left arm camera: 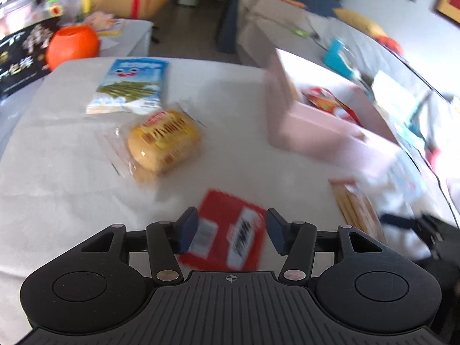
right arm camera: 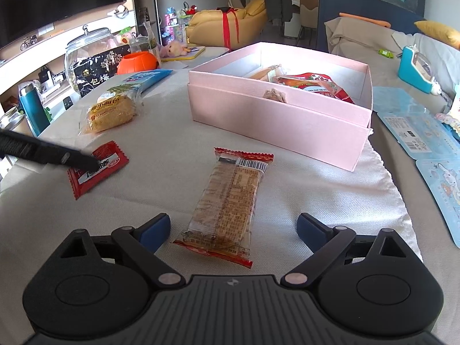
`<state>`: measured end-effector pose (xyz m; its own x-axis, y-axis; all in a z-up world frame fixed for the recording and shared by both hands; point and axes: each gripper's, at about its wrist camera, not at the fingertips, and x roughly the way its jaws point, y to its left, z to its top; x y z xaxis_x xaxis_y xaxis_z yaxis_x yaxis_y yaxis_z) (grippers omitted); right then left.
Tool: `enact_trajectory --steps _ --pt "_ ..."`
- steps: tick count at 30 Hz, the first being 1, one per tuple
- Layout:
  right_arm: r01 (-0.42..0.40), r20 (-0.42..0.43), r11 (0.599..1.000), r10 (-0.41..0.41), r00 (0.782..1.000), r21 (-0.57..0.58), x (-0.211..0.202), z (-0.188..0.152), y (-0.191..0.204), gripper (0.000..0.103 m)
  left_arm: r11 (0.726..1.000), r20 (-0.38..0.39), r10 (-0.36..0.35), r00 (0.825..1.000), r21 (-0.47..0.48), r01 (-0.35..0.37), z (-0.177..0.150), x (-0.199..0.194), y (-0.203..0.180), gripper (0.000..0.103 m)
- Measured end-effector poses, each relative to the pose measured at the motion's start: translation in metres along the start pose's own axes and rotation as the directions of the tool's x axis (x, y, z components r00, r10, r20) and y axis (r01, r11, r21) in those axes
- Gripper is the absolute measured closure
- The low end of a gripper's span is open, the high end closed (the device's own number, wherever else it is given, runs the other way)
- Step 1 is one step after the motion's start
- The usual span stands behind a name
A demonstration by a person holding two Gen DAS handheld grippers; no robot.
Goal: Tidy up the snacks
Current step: 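Align the right gripper on the wafer pack while the left grasps the red packet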
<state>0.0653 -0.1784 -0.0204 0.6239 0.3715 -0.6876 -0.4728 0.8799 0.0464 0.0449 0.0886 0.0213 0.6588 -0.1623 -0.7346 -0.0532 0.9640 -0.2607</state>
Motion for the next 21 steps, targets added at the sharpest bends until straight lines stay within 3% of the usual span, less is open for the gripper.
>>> enact_trajectory --steps 9,17,21 --pt "-0.003 0.001 1.0 0.003 1.0 -0.002 0.0 0.0 0.001 0.006 0.998 0.002 0.029 1.0 0.06 -0.029 -0.007 -0.014 -0.003 0.046" --pt "0.002 0.001 1.0 -0.002 1.0 -0.006 0.001 -0.001 0.002 0.006 0.996 -0.134 -0.089 0.987 0.019 0.092 -0.028 -0.031 0.0 0.046" --pt "0.007 0.0 1.0 -0.007 1.0 -0.007 0.002 -0.001 0.003 0.006 0.997 -0.099 -0.069 0.993 -0.023 0.067 -0.027 -0.026 0.009 0.056"
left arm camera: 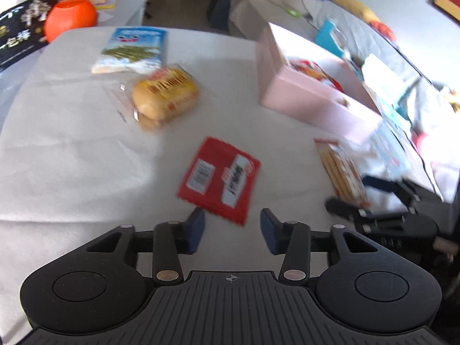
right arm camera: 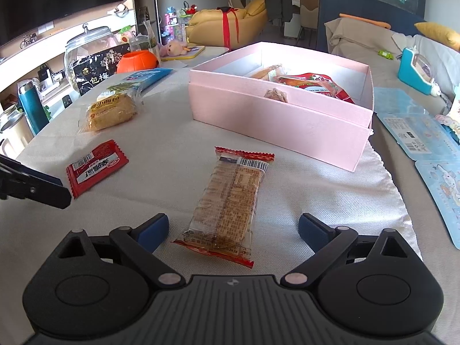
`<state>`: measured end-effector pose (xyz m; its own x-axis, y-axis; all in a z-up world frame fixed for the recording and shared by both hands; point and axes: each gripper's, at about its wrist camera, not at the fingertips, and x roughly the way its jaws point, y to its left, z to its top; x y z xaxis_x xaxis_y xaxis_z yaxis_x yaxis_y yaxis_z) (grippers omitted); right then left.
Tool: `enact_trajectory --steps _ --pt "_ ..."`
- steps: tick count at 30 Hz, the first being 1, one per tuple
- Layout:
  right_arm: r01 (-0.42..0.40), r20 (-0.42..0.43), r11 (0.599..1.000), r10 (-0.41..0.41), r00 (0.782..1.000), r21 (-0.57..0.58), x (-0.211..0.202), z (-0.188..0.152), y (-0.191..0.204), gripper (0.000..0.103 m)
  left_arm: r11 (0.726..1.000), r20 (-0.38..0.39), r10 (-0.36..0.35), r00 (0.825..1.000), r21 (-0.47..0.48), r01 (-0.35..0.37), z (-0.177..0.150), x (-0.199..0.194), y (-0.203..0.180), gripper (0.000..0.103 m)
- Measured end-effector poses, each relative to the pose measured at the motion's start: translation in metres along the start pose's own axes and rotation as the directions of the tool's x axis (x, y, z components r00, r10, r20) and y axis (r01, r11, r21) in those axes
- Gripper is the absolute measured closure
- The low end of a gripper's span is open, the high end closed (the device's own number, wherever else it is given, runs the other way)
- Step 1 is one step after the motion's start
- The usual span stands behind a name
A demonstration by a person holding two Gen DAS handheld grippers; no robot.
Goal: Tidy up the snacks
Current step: 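Align the right gripper on the wafer pack while the left grasps the red packet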
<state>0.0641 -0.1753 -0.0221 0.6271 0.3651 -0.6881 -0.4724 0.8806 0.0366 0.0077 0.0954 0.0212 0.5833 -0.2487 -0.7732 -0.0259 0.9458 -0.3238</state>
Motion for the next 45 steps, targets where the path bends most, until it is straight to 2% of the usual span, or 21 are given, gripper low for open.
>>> enact_trajectory --steps 8,12,14,20,22,25,30,34,36,45 --pt "0.005 0.0 1.0 -0.005 1.0 0.0 0.0 0.0 0.0 0.005 0.998 0.095 0.012 0.995 -0.063 -0.006 0.029 0.022 -0.001 0.053" --pt "0.008 0.003 1.0 -0.008 1.0 0.004 -0.001 -0.001 0.0 0.005 0.996 0.112 0.078 0.991 0.02 -0.081 0.036 0.032 -0.016 0.052" --pt "0.006 0.003 1.0 -0.006 1.0 0.008 -0.001 -0.001 -0.001 0.005 0.993 0.119 0.09 0.989 0.061 -0.098 0.033 0.033 -0.018 0.052" --pt "0.008 0.003 1.0 -0.008 1.0 0.008 0.0 -0.001 -0.001 0.004 0.988 0.092 0.109 0.99 0.099 -0.118 0.024 0.026 -0.017 0.052" --pt "0.006 0.004 1.0 -0.006 1.0 0.01 0.0 -0.001 -0.001 0.004 0.975 0.071 0.134 0.988 0.169 -0.144 0.019 0.023 -0.022 0.051" --pt "0.003 0.005 1.0 -0.003 1.0 0.013 0.0 -0.001 -0.001 0.004 0.939 0.079 0.157 0.985 0.296 -0.173 0.01 0.02 -0.031 0.051" --pt "0.006 0.004 1.0 -0.006 1.0 0.01 -0.001 -0.001 0.0 0.004 0.913 0.053 0.156 0.986 0.374 -0.164 0.013 0.022 -0.038 0.049" --pt "0.006 0.003 1.0 -0.006 1.0 0.01 0.0 -0.001 0.0 0.003 0.904 -0.012 0.106 0.994 0.419 -0.091 0.011 0.03 -0.04 0.036" --pt "0.006 0.002 1.0 -0.006 1.0 0.008 0.0 -0.001 0.001 0.003 0.893 0.001 0.107 0.994 0.439 -0.096 0.01 0.03 -0.042 0.035" --pt "0.006 0.003 1.0 -0.006 1.0 0.008 0.0 -0.001 0.001 0.003 0.901 0.031 0.099 0.995 0.421 -0.102 0.01 0.031 -0.043 0.037"
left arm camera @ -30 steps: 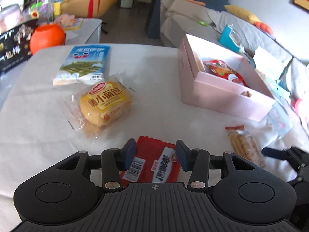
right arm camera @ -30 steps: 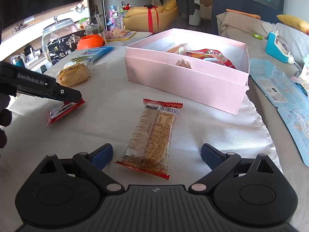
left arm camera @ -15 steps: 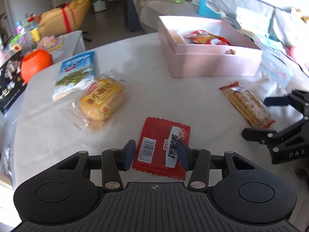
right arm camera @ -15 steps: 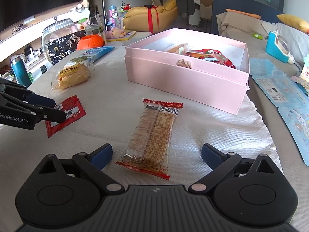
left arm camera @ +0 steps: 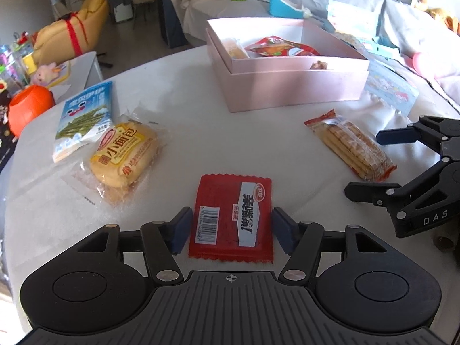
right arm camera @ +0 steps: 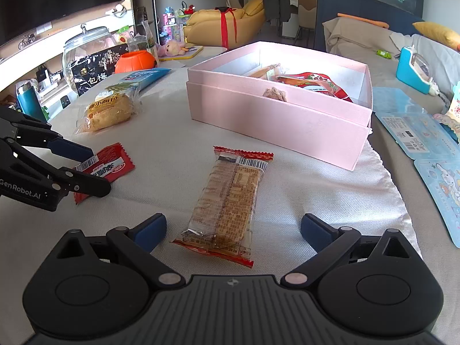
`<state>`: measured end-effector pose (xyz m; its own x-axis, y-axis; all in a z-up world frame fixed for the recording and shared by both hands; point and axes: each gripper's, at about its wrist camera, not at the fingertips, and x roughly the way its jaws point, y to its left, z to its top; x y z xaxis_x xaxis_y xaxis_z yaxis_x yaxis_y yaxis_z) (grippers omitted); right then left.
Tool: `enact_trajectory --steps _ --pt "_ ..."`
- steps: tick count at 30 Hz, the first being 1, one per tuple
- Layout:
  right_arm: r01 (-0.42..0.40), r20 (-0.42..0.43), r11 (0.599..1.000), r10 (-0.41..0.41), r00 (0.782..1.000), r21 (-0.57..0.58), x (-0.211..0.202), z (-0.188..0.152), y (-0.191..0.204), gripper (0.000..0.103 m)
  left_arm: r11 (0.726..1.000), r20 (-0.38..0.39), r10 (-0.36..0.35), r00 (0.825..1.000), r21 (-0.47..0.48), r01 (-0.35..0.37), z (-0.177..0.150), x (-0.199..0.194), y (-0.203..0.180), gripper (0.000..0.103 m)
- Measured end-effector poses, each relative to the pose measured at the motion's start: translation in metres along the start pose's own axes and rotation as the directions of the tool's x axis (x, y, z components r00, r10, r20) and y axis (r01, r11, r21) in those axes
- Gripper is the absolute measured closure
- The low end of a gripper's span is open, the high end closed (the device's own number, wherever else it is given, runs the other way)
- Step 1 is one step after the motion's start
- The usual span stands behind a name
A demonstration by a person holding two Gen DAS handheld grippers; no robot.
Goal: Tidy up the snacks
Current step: 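Align the right gripper on the wafer pack while the left grasps the red packet, then grasp and lift the wafer pack with the right gripper while the left lifts the red packet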
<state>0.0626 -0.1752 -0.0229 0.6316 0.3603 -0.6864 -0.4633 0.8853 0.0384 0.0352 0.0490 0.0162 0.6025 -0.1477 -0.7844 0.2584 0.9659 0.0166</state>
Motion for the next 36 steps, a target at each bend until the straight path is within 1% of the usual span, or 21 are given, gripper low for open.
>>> enact_trajectory --steps 5,8,11,14,16,19,22,23,24,25,26,27,29,33,34,36 --pt "0.0 0.0 1.0 0.0 1.0 0.001 0.0 0.0 0.0 0.003 1.0 0.043 0.006 0.999 -0.018 -0.005 -0.007 -0.002 -0.003 0.038" --pt "0.009 -0.004 1.0 -0.009 1.0 0.013 0.001 0.002 -0.002 0.003 0.999 0.046 -0.015 0.999 -0.033 0.016 -0.007 -0.003 -0.002 0.04" --pt "-0.003 -0.015 0.998 0.004 1.0 0.059 0.005 0.01 -0.009 0.003 1.0 0.046 -0.014 0.999 -0.026 0.015 -0.008 -0.004 -0.004 0.041" --pt "-0.023 -0.036 0.993 0.027 0.999 0.113 0.014 0.025 -0.016 0.003 0.999 0.048 -0.012 0.999 -0.03 0.013 -0.009 -0.005 -0.005 0.041" --pt "-0.034 -0.052 0.993 0.04 0.998 0.111 0.023 0.035 -0.016 0.003 0.999 0.05 -0.011 0.999 -0.031 0.013 -0.01 -0.005 -0.005 0.04" --pt "0.012 -0.063 0.998 -0.008 0.998 0.063 0.035 0.041 -0.008 0.004 1.0 0.056 -0.011 0.998 -0.019 0.012 -0.012 -0.004 -0.007 0.037" --pt "0.034 -0.047 0.999 -0.033 0.998 0.018 0.032 0.037 -0.001 0.019 1.0 0.062 -0.012 0.998 -0.019 0.013 -0.013 -0.004 -0.008 0.037" --pt "0.028 -0.042 1.0 -0.027 0.999 0.009 0.029 0.035 0.0 0.028 1.0 0.063 -0.014 0.998 -0.018 0.015 -0.013 -0.005 -0.007 0.037" --pt "0.018 -0.037 1.0 -0.018 0.999 0.001 0.025 0.034 -0.001 0.041 1.0 0.067 -0.016 0.998 -0.016 0.017 -0.014 -0.005 -0.007 0.037" --pt "0.009 -0.034 1.0 -0.009 0.999 -0.002 0.02 0.032 -0.001 0.048 1.0 0.071 -0.018 0.997 -0.016 0.019 -0.015 -0.005 -0.007 0.037" --pt "0.003 -0.034 1.0 -0.003 0.999 -0.004 0.016 0.03 -0.002 0.057 1.0 0.075 -0.019 0.997 -0.015 0.02 -0.016 -0.005 -0.006 0.037" --pt "-0.004 -0.038 1.0 0.004 0.999 -0.005 0.012 0.029 -0.003 0.065 1.0 0.08 -0.019 0.997 -0.012 0.02 -0.017 -0.005 -0.006 0.037" --pt "-0.009 -0.043 1.0 0.009 0.999 -0.003 0.005 0.025 -0.006 0.065 1.0 0.086 -0.015 0.996 -0.012 0.016 -0.017 -0.005 -0.007 0.037" --pt "-0.009 -0.042 1.0 0.009 0.999 -0.001 -0.007 0.015 -0.012 0.066 0.999 0.076 -0.015 0.997 -0.049 0.018 -0.013 -0.006 -0.006 0.04" --pt "-0.01 -0.041 1.0 0.01 0.999 0.0 -0.01 0.012 -0.014 0.066 0.998 0.076 -0.026 0.997 -0.06 0.03 -0.011 -0.006 -0.005 0.041" --pt "-0.015 -0.042 1.0 0.016 0.999 0.01 -0.016 0.006 -0.02 0.066 0.994 0.083 -0.069 0.994 -0.08 0.075 -0.005 -0.005 -0.008 0.042"
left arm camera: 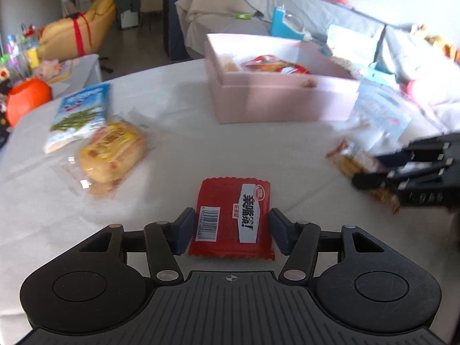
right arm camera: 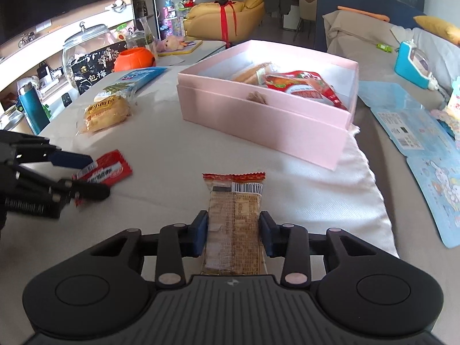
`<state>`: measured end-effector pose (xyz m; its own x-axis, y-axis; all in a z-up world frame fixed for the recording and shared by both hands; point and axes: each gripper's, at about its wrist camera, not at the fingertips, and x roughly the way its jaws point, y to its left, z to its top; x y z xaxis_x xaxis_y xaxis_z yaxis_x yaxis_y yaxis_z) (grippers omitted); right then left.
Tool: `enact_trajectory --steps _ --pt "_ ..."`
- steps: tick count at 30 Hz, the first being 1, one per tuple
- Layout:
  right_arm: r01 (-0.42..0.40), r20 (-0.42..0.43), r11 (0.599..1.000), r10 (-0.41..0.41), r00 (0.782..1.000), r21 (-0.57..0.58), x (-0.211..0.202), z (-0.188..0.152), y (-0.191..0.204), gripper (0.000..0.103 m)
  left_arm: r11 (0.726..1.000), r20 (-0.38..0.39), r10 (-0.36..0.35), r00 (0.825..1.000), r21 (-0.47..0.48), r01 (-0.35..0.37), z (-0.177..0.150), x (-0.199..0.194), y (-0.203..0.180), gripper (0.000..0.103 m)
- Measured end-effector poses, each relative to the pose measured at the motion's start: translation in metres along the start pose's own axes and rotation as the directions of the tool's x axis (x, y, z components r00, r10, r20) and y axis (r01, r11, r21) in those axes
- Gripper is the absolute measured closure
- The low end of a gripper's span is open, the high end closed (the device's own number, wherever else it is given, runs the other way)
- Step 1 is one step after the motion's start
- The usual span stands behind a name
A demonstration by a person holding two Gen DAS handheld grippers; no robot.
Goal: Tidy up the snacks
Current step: 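Grasp and lift the wafer pack with the right gripper while the left lifts the red packet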
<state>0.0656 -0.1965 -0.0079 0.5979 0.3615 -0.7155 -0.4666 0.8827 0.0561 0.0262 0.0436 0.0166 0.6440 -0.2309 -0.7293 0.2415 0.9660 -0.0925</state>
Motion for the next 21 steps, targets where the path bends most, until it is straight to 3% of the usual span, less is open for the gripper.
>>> enact_trajectory --steps 6,10,16,19,21 --pt "0.002 -0.008 1.0 -0.002 1.0 0.024 -0.009 -0.008 -0.014 0.066 0.996 -0.006 -0.044 0.999 0.077 0.044 0.003 0.006 -0.03 0.043" --pt "0.004 -0.009 1.0 -0.003 1.0 0.022 -0.008 -0.008 -0.015 0.065 0.993 -0.023 -0.033 0.999 0.116 0.036 0.0 0.01 -0.041 0.043" --pt "0.038 -0.007 0.999 -0.038 0.999 0.016 0.0 -0.003 -0.012 0.055 0.994 -0.021 -0.03 0.999 0.107 0.032 0.0 0.012 -0.041 0.043" --pt "0.043 -0.013 0.999 -0.043 0.999 0.013 0.0 -0.001 -0.013 0.056 0.993 -0.018 -0.028 0.999 0.113 0.029 0.0 0.012 -0.041 0.042" --pt "0.035 -0.016 0.999 -0.035 0.999 0.0 -0.004 -0.003 -0.012 0.066 0.993 -0.016 -0.025 1.0 0.115 0.027 0.0 0.013 -0.042 0.042"
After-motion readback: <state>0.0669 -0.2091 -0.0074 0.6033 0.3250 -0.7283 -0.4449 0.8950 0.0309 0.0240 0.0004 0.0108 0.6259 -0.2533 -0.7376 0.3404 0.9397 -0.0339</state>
